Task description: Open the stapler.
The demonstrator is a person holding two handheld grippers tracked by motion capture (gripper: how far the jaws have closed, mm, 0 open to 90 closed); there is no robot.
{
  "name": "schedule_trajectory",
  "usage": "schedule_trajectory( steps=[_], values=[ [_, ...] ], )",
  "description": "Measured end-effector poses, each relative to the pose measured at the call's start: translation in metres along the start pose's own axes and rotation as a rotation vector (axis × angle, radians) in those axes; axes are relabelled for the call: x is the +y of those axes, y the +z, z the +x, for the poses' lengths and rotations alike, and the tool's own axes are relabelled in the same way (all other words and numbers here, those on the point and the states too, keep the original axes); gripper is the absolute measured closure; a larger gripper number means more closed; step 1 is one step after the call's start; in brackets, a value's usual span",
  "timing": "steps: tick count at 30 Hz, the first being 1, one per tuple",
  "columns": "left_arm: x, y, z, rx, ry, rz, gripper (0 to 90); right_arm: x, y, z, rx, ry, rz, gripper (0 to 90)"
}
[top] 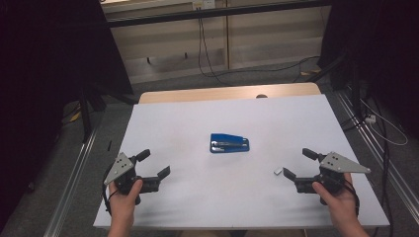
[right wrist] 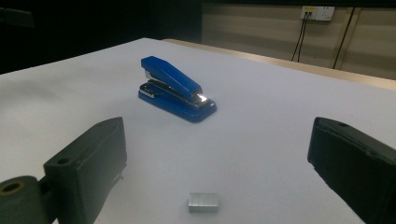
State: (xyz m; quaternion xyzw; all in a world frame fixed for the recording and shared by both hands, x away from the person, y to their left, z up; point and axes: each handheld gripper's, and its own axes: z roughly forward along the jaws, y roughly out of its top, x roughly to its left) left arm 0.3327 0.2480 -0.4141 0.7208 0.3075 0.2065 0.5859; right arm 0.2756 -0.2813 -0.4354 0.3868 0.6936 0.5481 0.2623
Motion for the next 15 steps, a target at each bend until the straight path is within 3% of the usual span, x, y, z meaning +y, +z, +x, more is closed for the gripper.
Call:
schedule_trajectory(
  steps=[9, 15],
  values=[
    [0.0, 0.003, 0.002, -0.003, -0.012, 0.001, 3.1, 0.0, 0.003, 0.0, 0.003, -0.006, 0.015, 4.2],
    [0.0, 0.01, 0.003, -0.014, -0.011, 0.007, 2.8, 0.001, 0.005, 0.003, -0.004, -0.039, 0.024, 4.2]
  ],
)
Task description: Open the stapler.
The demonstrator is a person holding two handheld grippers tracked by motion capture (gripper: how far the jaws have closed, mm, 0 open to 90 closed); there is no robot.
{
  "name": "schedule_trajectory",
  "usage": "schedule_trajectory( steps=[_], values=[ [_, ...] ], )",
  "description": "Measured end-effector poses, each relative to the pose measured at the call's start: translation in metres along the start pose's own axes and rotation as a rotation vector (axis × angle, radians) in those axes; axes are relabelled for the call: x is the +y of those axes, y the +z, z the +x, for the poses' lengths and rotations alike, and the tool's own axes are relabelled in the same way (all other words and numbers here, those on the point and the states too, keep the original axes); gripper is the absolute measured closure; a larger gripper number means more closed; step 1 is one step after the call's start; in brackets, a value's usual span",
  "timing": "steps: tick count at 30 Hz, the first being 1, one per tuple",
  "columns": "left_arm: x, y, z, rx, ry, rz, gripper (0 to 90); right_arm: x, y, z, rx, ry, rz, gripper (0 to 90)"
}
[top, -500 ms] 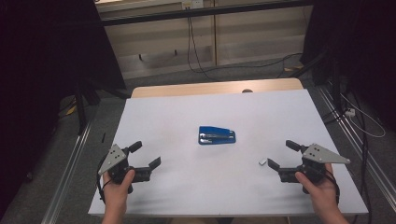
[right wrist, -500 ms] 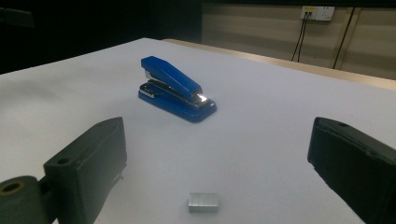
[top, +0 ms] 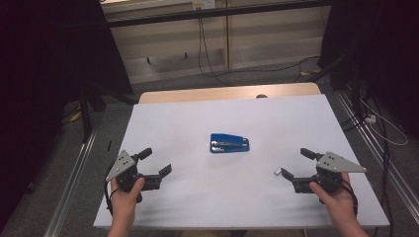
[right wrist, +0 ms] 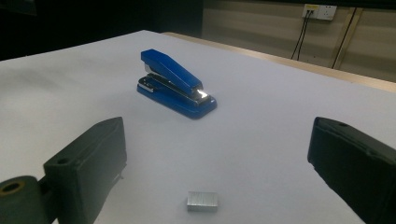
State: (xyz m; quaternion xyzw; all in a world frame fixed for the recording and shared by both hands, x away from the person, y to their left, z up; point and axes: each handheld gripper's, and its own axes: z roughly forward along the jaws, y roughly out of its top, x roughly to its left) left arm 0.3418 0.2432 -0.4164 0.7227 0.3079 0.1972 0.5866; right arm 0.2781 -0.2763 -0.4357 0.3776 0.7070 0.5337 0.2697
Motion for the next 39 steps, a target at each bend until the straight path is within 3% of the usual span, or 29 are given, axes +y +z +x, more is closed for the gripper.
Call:
schedule_trajectory(
  steps=[9, 12, 27, 30, 39],
  values=[
    [0.002, 0.011, 0.001, -0.011, -0.005, 0.009, 2.6, 0.011, 0.016, 0.004, -0.018, -0.038, 0.007, 3.7],
    [0.003, 0.016, 0.002, -0.013, -0.024, 0.002, 2.6, 0.019, 0.024, 0.006, 0.007, -0.02, -0.012, 5.0],
    [0.01, 0.035, -0.002, -0.034, -0.021, 0.012, 2.6, 0.036, 0.076, 0.017, 0.065, -0.036, 0.015, 7.1],
    [0.01, 0.04, -0.003, -0.043, -0.013, 0.022, 2.6, 0.038, 0.088, 0.02, 0.099, -0.03, 0.025, 11.7],
    [0.013, 0.054, -0.004, -0.057, -0.007, 0.032, 2.6, 0.041, 0.114, 0.027, 0.141, -0.047, 0.056, 23.5]
  ],
)
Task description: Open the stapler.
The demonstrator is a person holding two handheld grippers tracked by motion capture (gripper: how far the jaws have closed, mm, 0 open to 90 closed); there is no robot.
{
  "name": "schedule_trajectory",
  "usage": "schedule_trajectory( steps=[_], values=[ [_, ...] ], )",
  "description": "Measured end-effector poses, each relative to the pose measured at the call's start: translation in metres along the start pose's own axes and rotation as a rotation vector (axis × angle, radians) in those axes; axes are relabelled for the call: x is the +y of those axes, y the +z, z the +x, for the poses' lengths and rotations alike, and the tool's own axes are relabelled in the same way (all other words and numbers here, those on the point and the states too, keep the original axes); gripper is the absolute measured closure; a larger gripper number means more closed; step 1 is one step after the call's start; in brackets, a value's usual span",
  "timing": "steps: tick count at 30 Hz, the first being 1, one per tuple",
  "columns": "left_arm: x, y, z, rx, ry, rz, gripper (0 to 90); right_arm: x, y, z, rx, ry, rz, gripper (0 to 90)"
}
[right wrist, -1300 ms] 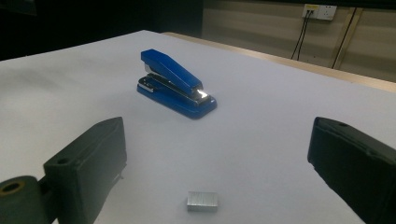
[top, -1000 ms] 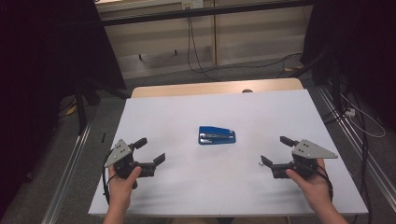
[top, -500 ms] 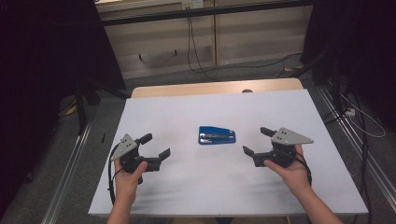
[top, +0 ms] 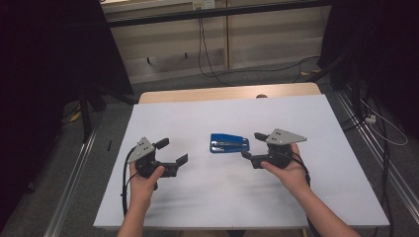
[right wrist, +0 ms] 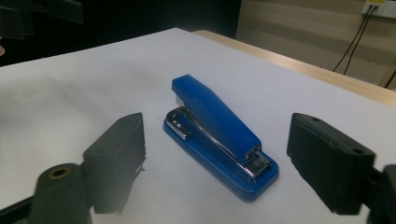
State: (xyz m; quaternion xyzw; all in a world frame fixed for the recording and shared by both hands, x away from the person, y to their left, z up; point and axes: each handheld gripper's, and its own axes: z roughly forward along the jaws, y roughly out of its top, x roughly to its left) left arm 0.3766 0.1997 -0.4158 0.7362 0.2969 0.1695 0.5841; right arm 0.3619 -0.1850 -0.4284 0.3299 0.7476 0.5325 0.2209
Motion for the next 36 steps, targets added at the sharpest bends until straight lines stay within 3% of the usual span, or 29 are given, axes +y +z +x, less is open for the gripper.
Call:
schedule_trajectory(
  steps=[5, 12, 13, 22, 28, 29, 36],
  values=[
    [0.0, 0.008, 0.001, -0.003, -0.008, 0.009, 2.9, 0.004, 0.017, 0.001, 0.014, -0.001, 0.01, 26.4],
    [0.001, 0.016, 0.003, -0.01, -0.012, 0.022, 2.9, 0.008, 0.028, 0.002, 0.033, -0.011, 0.023, 33.6],
    [0.002, 0.017, 0.003, -0.009, -0.012, 0.023, 2.9, 0.009, 0.031, 0.001, 0.041, -0.013, 0.027, 39.2],
    [0.0, 0.028, 0.007, -0.001, -0.034, 0.027, 3.3, 0.011, 0.042, -0.002, 0.049, -0.044, 0.063, 56.6],
    [0.004, 0.037, 0.006, -0.01, -0.024, 0.037, 3.3, 0.01, 0.053, -0.001, 0.07, -0.07, 0.105, 70.7],
    [0.005, 0.04, 0.006, -0.011, -0.024, 0.043, 3.3, 0.01, 0.056, -0.001, 0.078, -0.082, 0.123, 76.9],
    [0.003, 0.047, 0.008, -0.017, -0.026, 0.05, 3.5, 0.013, 0.063, -0.004, 0.107, -0.1, 0.14, 88.5]
  ],
)
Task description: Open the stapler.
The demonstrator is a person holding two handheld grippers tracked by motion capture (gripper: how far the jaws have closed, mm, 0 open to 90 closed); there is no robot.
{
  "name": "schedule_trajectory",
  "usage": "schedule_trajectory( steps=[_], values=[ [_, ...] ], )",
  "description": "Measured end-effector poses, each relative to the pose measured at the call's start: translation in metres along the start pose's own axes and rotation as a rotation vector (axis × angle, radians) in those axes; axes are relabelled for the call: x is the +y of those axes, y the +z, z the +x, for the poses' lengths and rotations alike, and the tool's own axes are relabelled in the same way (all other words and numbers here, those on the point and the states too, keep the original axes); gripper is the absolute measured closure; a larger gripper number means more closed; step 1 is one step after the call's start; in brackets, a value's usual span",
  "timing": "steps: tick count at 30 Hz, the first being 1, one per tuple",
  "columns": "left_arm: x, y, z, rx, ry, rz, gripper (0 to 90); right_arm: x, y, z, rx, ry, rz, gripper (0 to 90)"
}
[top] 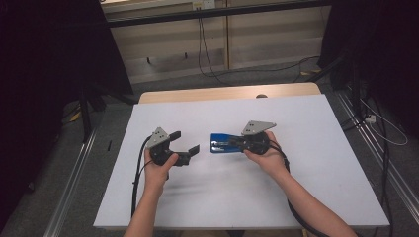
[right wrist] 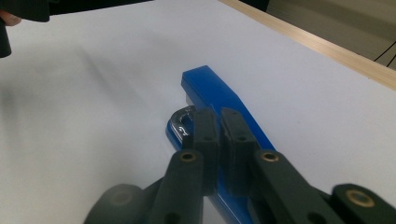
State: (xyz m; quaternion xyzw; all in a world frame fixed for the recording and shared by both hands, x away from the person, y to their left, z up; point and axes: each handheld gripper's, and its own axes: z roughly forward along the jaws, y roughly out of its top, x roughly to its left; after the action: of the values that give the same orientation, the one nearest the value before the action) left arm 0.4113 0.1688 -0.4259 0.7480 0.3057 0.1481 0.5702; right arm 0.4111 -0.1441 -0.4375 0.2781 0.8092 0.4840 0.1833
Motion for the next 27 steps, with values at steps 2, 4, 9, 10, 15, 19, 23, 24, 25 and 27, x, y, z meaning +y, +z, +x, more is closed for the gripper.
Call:
schedule_trajectory(
  steps=[2, 4, 9, 10, 15, 19, 23, 24, 25, 27],
  values=[
    [-0.001, 0.0, 0.001, 0.003, 0.001, 0.008, 3.5, -0.002, 0.005, 0.003, 0.021, -0.019, 0.029, 90.0],
    [-0.001, 0.001, 0.001, 0.002, -0.002, 0.012, 3.5, -0.003, 0.009, 0.005, 0.021, -0.046, 0.062, 90.0],
    [-0.002, 0.002, 0.001, 0.001, -0.001, 0.016, 3.6, 0.0, 0.016, 0.009, 0.042, -0.07, 0.089, 90.0],
    [-0.002, 0.002, 0.002, 0.0, -0.001, 0.018, 3.6, 0.0, 0.016, 0.009, 0.042, -0.07, 0.089, 90.0],
    [-0.002, 0.002, 0.004, 0.002, -0.009, 0.018, 3.6, 0.004, 0.025, 0.012, 0.043, -0.104, 0.112, 90.0],
    [-0.003, 0.003, 0.005, -0.001, -0.019, 0.019, 3.7, 0.004, 0.034, 0.014, 0.034, -0.136, 0.134, 90.0],
    [-0.003, 0.003, 0.006, -0.006, -0.019, 0.014, 3.5, 0.002, 0.04, 0.014, 0.023, -0.162, 0.152, 90.0],
    [-0.004, 0.003, 0.006, -0.003, -0.016, 0.016, 3.4, 0.002, 0.041, 0.014, 0.022, -0.162, 0.154, 90.0],
    [-0.004, 0.004, 0.006, -0.005, -0.016, 0.016, 3.4, 0.001, 0.042, 0.013, 0.013, -0.17, 0.155, 90.0],
    [-0.004, 0.005, 0.006, -0.009, -0.025, 0.018, 3.5, 0.001, 0.044, 0.013, 0.011, -0.18, 0.155, 90.0]
  ],
)
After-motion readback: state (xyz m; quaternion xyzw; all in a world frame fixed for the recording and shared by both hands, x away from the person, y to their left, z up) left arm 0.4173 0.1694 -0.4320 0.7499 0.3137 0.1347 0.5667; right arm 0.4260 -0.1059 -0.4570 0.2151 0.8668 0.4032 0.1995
